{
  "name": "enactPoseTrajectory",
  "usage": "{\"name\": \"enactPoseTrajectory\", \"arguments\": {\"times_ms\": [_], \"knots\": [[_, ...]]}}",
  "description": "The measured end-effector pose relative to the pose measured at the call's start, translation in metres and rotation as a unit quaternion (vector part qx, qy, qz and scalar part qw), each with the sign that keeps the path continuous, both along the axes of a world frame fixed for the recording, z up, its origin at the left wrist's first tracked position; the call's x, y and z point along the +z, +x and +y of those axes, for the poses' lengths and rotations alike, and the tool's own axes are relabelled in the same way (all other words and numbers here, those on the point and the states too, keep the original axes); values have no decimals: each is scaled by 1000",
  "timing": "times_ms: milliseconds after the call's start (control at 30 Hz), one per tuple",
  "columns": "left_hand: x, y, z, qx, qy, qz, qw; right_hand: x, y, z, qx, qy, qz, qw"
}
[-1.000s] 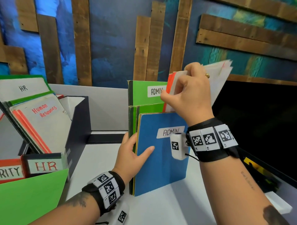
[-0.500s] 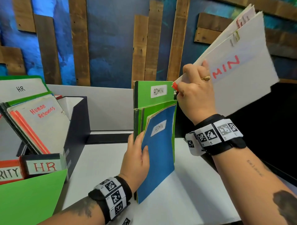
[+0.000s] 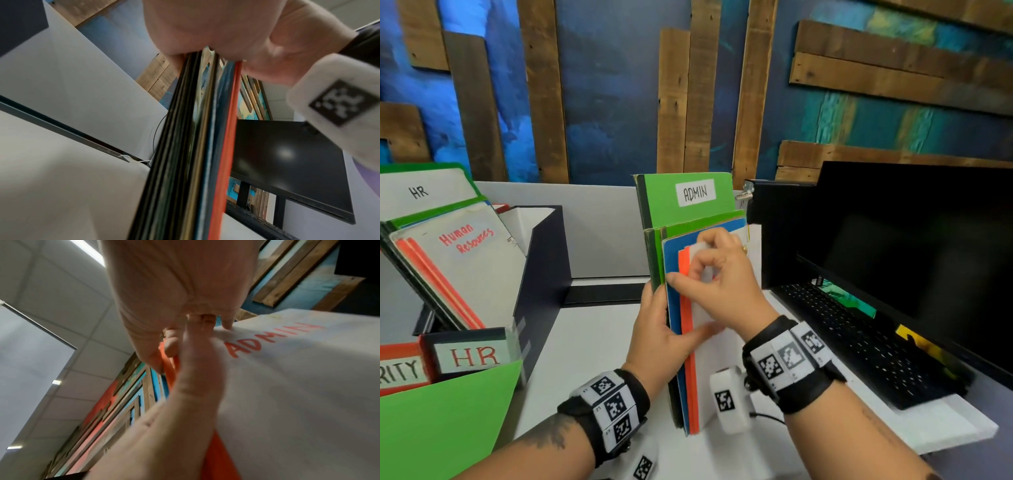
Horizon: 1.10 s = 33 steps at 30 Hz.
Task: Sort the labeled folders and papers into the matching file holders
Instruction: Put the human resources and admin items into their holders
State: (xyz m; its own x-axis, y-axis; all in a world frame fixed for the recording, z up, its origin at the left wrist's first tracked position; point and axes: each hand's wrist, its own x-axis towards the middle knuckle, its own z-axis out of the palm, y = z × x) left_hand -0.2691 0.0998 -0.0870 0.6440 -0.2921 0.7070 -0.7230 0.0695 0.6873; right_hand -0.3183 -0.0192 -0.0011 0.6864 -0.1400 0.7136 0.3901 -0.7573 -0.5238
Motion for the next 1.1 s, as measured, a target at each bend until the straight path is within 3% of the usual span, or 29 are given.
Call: {"name": "enactPoseTrajectory", "arguments": {"times_ms": [167, 300, 433, 533, 600, 733, 867, 1033, 1100], "knots": [[5, 7, -2, -4, 2, -24, 1000, -10, -12, 3, 28, 36, -57, 997], [4, 11, -2, -8, 6, 3, 1000, -10, -14, -18, -114, 59, -118, 985], [6, 8, 0, -66, -16, 61, 996, -24, -6, -57, -201, 273, -74, 938], [8, 4, 3, -79, -16, 70, 994, -39, -4, -83, -155, 442, 4, 884], [6, 4, 5, -78, -23, 67, 994, -50, -8, -95, -121, 487, 34, 865], [7, -2, 0, -57, -50, 52, 996, -63, -10, -105, -80, 458, 30, 885], [15, 1, -8, -15, -131, 125, 983, -68, -8, -93, -39, 447, 18, 893], [24, 12, -2, -90, -109, 244, 959, -72, -9, -102, -23, 479, 16, 878], [22, 11, -1, -90, -117, 253, 956, -68, -7, -98, -32, 471, 24, 881]]}}
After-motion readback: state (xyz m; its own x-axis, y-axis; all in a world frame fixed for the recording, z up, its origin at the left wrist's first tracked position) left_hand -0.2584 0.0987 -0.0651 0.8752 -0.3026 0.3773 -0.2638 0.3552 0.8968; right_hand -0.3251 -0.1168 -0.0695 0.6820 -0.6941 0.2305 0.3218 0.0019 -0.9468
